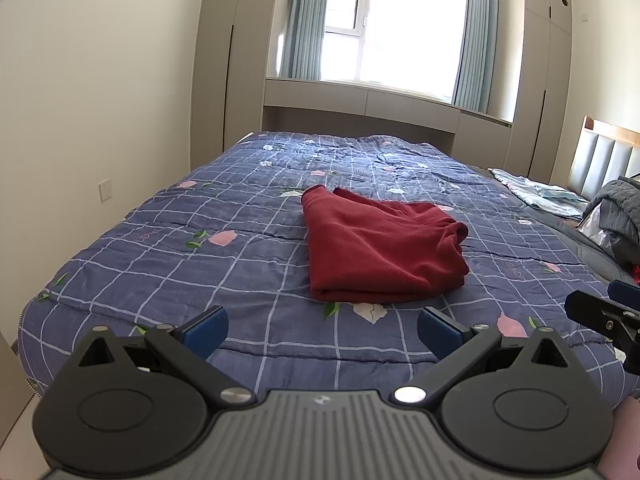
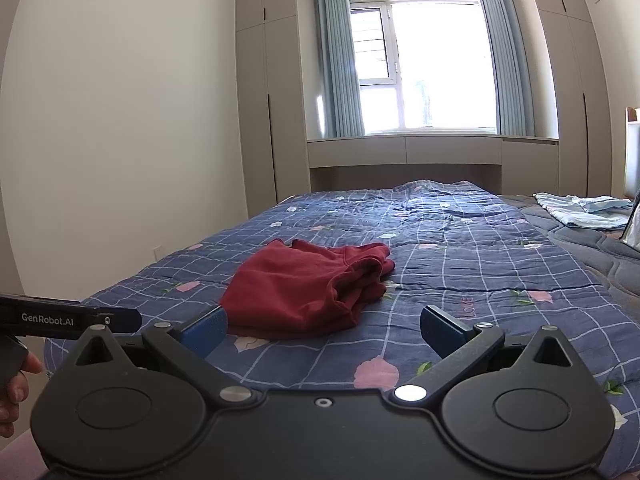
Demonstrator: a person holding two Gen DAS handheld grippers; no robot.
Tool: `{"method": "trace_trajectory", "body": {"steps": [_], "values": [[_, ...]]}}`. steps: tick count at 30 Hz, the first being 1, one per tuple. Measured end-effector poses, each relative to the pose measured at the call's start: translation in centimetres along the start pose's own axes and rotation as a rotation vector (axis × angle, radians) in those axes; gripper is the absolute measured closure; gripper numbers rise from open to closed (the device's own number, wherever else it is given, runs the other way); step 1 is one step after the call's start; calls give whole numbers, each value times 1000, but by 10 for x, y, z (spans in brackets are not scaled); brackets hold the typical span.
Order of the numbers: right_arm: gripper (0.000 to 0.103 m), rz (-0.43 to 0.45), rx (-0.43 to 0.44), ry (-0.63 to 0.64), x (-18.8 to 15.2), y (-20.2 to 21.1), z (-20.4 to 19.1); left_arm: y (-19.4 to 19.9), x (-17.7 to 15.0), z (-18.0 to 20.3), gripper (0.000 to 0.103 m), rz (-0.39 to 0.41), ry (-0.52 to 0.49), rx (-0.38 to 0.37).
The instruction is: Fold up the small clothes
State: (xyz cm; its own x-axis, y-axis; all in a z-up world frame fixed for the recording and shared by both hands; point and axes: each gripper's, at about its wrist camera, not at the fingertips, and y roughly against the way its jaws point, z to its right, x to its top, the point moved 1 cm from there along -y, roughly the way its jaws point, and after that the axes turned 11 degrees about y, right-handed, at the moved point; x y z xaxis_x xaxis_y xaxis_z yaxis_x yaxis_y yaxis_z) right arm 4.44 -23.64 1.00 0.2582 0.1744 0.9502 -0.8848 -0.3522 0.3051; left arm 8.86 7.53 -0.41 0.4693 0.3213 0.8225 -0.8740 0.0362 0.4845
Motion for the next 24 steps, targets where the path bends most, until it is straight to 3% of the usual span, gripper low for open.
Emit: {"method": "trace_trajectory", "body": {"steps": [9,24], "values": [[1,-2,0,0,-1,0,0,-2,2,1,0,-30,36,-11],[1,-4,9,2,-2,0,0,-2,1,5,0,-34,-2,7]]}}
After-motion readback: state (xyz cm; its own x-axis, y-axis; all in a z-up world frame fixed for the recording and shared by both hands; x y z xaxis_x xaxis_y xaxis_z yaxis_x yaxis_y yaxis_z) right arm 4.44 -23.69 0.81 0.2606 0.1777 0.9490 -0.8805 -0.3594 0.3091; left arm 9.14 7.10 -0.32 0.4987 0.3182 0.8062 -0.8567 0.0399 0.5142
